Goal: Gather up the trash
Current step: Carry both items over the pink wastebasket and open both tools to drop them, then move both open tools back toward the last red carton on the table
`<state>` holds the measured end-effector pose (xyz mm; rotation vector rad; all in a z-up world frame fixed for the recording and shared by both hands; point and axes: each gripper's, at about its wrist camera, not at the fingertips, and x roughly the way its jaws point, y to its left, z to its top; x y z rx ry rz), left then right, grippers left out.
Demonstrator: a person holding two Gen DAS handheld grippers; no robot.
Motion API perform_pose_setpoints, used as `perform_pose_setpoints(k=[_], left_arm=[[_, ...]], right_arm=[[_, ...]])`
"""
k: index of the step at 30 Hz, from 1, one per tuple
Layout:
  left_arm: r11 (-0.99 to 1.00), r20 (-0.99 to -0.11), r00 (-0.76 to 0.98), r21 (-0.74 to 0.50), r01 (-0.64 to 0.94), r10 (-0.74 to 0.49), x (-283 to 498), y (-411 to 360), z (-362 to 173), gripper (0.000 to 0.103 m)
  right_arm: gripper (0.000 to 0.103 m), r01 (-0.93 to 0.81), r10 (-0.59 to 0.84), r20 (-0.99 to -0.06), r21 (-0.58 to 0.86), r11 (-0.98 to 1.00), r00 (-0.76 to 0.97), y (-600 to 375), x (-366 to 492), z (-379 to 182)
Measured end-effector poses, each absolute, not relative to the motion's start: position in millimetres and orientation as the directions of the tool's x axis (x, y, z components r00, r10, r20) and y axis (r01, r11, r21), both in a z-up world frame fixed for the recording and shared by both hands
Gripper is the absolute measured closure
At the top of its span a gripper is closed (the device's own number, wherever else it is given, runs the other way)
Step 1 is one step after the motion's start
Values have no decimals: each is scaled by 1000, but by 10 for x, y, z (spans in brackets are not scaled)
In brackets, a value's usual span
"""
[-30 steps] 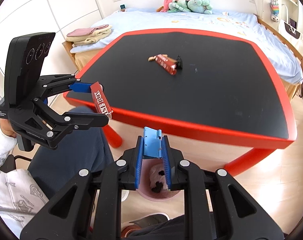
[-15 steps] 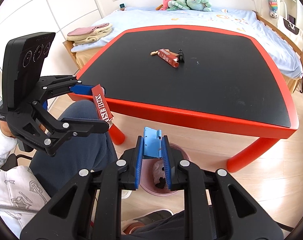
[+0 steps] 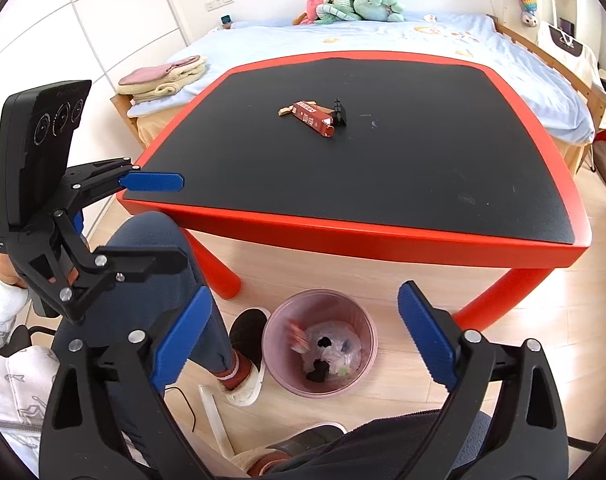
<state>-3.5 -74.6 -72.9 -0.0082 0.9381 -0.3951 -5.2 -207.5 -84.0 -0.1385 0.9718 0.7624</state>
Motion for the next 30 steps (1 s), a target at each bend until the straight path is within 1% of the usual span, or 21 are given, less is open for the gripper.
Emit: perform_pose_setpoints(k=[3, 11, 30], left_arm=[[934, -786, 528, -173, 311, -321, -46, -713, -726, 7], [945, -786, 539, -172, 277, -301, -52, -612, -694, 7], [957, -781, 557, -182, 227, -281, 91, -355, -674, 7]], right_arm=[[6, -634, 524, -786, 228, 739, 327, -2087, -70, -858], [3, -626, 522, -788, 235, 744, 325, -2070, -94, -869], [3, -624, 519, -790, 233, 746, 325, -1994, 91, -795]])
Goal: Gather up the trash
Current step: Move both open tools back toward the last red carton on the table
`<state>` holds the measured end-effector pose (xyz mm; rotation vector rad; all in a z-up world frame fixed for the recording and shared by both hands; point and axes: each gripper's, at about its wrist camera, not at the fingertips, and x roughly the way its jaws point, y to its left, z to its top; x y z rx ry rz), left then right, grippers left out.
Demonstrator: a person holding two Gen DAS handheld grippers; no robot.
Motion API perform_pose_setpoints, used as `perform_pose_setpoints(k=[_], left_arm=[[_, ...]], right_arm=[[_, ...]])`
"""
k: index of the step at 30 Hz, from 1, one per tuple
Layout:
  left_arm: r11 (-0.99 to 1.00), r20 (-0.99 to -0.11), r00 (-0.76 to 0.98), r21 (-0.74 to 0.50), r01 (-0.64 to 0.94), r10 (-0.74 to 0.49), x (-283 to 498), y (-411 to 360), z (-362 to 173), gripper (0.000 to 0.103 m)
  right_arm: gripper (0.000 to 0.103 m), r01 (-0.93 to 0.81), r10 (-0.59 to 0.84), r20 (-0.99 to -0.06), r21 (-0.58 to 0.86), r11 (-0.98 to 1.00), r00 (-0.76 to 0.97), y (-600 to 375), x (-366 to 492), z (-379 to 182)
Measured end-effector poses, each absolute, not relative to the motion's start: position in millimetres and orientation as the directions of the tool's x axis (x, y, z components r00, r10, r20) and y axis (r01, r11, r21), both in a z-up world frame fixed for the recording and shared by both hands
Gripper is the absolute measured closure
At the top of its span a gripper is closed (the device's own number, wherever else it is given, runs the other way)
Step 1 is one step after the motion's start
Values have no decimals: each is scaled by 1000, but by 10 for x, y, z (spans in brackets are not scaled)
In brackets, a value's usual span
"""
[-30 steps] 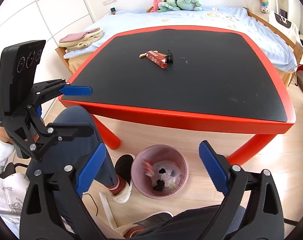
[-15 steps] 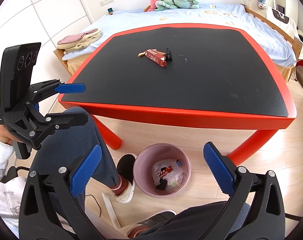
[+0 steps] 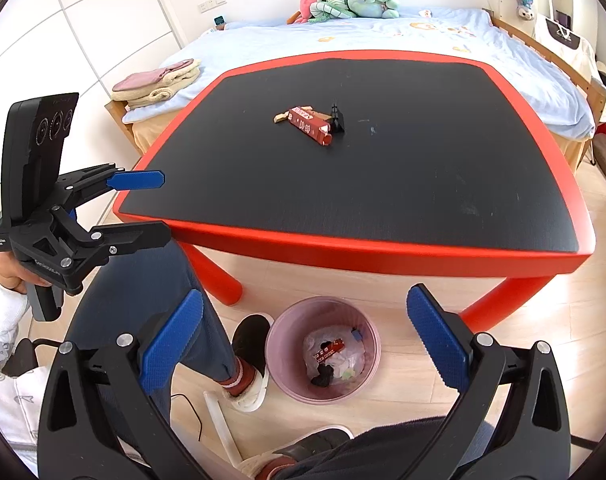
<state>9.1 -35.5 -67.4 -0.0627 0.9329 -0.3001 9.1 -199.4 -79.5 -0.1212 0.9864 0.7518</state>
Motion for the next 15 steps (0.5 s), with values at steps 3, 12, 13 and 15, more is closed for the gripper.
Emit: perform_pose_setpoints(k=[3, 12, 13, 15], left_arm=[[960, -779, 566, -178, 216, -271, 159, -267, -656, 7], [972, -774, 591, -143, 188, -228, 549, 9, -586, 7], [972, -773, 593, -139, 187, -225, 602, 41, -578, 7], [975, -774, 596, -128, 183, -214, 704, 102, -573, 7]], right_arm=[[3, -628, 522, -786, 229, 744, 331, -1963, 171, -753], [3, -659, 522, -778, 192, 727, 350, -1703, 584, -596], [3, -661, 522, -777, 188, 726, 352, -1665, 639, -580], [3, -664, 520, -777, 182, 725, 355, -1593, 775, -555]])
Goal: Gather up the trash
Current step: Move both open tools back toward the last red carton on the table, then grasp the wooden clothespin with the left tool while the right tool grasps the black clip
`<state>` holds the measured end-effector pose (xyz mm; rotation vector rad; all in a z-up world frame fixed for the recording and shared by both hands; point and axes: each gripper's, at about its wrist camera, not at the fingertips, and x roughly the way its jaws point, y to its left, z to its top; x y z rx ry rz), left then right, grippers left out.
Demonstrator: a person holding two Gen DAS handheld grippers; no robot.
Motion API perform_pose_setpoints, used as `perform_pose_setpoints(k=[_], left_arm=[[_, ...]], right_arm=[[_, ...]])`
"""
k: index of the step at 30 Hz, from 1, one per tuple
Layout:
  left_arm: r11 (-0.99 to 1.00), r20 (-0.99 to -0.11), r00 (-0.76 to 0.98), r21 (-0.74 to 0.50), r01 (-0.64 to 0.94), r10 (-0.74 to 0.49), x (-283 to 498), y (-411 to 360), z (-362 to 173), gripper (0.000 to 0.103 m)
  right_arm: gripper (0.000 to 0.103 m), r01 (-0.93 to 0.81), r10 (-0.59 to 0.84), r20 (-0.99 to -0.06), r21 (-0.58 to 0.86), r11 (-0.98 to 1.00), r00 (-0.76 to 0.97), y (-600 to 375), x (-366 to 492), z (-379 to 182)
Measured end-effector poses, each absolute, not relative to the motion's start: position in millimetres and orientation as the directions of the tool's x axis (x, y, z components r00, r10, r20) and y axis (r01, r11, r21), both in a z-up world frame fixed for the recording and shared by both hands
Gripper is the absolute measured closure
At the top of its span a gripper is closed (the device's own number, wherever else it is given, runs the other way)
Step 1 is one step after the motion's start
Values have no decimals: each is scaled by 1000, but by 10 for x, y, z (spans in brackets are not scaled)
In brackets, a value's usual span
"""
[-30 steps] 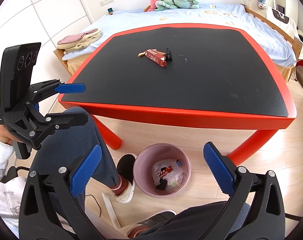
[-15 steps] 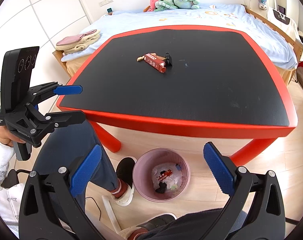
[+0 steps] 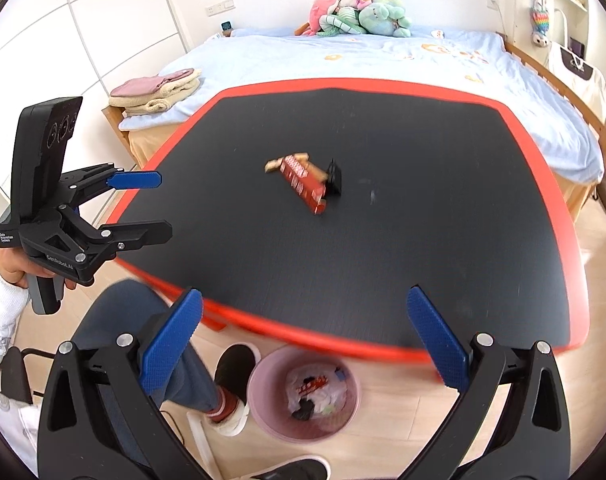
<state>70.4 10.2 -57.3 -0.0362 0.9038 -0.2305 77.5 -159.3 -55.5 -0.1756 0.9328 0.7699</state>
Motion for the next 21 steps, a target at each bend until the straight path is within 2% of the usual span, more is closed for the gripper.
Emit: perform_pose_setpoints(k=[19, 21], left_arm=[[969, -807, 554, -86, 231, -204, 1667, 485, -1001, 7], [969, -808, 554, -82, 235, -202, 1728, 503, -1046, 7]], right_arm=[[4, -682, 503, -803, 172, 711, 321, -995, 1887, -834], [9, -684, 501, -806, 172, 709, 316, -950, 1955, -885]])
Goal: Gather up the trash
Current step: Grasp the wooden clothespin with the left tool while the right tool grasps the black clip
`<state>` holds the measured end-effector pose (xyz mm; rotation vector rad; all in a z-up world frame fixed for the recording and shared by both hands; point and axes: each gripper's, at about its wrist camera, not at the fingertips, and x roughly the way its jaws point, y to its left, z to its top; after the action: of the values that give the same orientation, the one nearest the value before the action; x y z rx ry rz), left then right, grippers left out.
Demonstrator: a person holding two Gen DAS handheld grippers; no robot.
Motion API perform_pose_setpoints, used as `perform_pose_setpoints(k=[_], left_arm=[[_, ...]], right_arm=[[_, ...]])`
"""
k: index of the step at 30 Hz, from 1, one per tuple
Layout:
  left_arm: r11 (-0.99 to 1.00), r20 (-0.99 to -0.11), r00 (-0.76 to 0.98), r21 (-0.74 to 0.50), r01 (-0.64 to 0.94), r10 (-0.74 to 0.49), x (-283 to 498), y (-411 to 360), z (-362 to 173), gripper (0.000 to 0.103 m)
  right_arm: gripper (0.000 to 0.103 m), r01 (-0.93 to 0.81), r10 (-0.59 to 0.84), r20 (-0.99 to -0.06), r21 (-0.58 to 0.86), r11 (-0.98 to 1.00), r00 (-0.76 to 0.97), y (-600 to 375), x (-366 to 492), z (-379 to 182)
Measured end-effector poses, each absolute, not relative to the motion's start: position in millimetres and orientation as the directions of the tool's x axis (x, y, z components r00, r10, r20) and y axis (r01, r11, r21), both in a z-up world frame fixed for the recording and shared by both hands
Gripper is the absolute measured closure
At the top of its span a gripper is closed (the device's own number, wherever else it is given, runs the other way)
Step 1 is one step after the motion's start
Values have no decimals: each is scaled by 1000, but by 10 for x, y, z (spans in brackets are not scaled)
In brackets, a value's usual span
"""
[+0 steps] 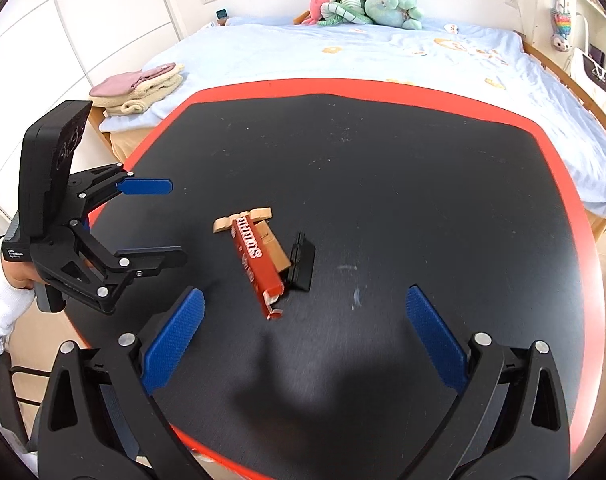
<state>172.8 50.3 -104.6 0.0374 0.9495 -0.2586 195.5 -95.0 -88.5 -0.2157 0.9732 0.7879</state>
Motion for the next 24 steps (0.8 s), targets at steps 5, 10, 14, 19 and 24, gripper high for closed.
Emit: perform_pose_setpoints(k=[5, 10, 14, 19, 24], left_arm=[[965, -809, 551, -72, 253, -204, 1830, 522, -1128, 9], [961, -821, 533, -69, 266, -206, 1900, 524, -1221, 27], [960, -821, 530, -74, 271, -213, 1922, 527, -1245, 34], [961, -819, 537, -61, 268, -202, 1934, 508, -1241, 52], [960, -823, 533, -50, 277, -197, 1921, 461, -1230, 77]], right_arm=[[21, -690, 493, -821, 179, 702, 288, -843, 2085, -1031], [39, -700, 488, -833, 185, 689, 260, -725, 2157, -1154], [53, -705, 490, -836, 192, 683, 246, -676, 2177, -1208], [72, -704, 491, -838, 199, 682, 239, -663, 2187, -1246], [91, -711, 490, -840, 196, 676, 234, -662, 2175, -1254]])
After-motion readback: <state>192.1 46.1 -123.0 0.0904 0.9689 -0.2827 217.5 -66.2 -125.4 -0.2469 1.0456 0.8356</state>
